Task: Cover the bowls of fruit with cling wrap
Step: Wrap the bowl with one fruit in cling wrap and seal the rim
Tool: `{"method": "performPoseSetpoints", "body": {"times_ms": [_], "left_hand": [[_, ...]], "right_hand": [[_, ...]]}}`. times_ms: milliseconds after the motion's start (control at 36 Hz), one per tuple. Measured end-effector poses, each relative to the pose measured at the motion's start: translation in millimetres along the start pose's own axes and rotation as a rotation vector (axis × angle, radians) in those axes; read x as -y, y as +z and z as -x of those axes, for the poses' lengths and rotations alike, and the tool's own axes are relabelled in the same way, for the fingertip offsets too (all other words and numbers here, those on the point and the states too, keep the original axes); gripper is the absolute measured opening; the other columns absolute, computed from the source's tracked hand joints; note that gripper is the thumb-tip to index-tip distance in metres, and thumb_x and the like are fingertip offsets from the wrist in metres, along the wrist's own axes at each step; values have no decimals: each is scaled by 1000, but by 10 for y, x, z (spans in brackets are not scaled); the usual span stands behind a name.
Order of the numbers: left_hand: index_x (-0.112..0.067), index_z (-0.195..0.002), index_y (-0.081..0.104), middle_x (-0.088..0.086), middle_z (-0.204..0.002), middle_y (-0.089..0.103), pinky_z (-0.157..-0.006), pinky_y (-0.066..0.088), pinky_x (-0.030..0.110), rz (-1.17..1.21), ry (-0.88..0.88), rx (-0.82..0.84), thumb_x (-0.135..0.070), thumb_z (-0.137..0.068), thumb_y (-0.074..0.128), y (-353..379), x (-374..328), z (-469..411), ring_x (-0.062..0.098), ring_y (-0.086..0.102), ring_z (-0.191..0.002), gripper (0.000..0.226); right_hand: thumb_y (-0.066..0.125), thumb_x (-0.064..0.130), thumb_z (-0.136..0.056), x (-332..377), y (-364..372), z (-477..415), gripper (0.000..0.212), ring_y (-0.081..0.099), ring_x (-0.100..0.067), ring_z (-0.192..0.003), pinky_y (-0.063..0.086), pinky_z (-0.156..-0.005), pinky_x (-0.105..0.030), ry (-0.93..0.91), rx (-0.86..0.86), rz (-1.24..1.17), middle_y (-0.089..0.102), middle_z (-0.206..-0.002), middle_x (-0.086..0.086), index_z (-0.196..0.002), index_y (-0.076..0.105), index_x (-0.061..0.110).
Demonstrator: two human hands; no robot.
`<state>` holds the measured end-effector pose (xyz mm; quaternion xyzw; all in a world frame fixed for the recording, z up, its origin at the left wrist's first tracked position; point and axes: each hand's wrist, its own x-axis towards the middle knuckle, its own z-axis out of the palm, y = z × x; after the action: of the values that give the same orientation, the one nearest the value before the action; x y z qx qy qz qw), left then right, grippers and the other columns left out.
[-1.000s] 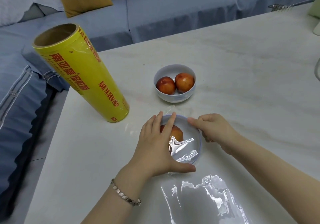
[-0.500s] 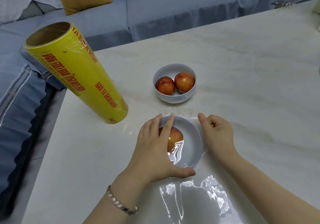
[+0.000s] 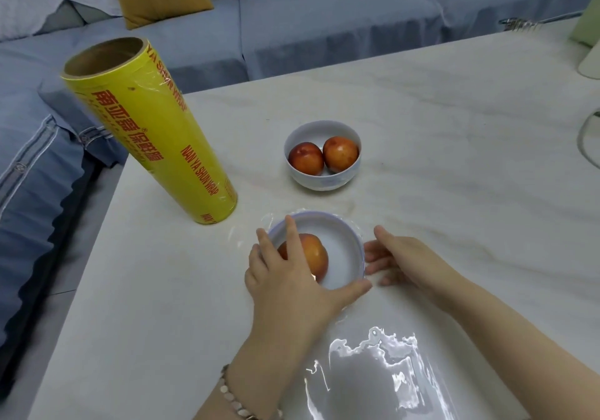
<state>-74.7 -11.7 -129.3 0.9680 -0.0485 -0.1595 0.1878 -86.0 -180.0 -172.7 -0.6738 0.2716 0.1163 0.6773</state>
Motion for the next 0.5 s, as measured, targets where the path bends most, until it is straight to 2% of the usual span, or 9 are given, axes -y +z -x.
{"method": "performPoseSetpoints", "body": {"times_ms": [83, 194, 250, 333, 444, 500], "left_hand": [[-37, -141, -25, 4, -154, -24, -115, 5, 43, -105, 65, 85, -79, -51, 65, -133, 110, -7, 28, -13, -143, 135], [-44, -136, -32, -9, -149, -37, -116, -6, 42, -218, 313, 131, -72, -49, 73, -279, 249, -118, 20, -29, -140, 139], [-47, -131, -33, -11, -149, -36, -117, -11, 42, -233, 401, 162, -71, -48, 75, -310, 254, -202, 18, -32, -139, 139], [-46, -137, -28, -7, -153, -31, -116, -13, 44, -255, 445, 191, -72, -46, 75, -270, 211, -306, 21, -30, -140, 139], [-45, -141, -22, -4, -155, -24, -118, -5, 45, -252, 430, 191, -73, -48, 73, -185, 176, -330, 24, -21, -143, 136], [-45, -142, -20, -4, -156, -20, -118, -1, 45, -248, 437, 151, -74, -49, 71, -164, 190, -321, 24, -17, -144, 133]], "right_hand": [[42, 39, -94, 21, 29, 20, 41, 62, -15, -71, 50, -59, -24, -67, 44, 71, 65, -97, -12, -101, 65, 5], [44, 33, -95, 104, 136, 8, 34, 60, -14, -62, 51, -63, -30, -128, 81, 69, 62, -74, -4, -89, 62, 6], [48, 29, -94, 116, 162, -6, 25, 58, -13, -56, 50, -60, -27, -116, 50, 2, 60, -70, -3, -83, 59, 9], [49, 17, -94, 96, 200, -3, 20, 52, -9, -51, 47, -50, -15, -157, -15, -87, 55, -66, -3, -76, 53, 13], [45, 17, -96, 52, 257, -1, 22, 52, -11, -64, 45, -70, -23, -290, -184, -10, 56, -70, 0, -74, 49, 16], [43, 19, -96, 79, 295, 13, 21, 49, -2, -53, 41, -60, -14, -307, -251, -15, 54, -66, 1, -76, 47, 17]]}}
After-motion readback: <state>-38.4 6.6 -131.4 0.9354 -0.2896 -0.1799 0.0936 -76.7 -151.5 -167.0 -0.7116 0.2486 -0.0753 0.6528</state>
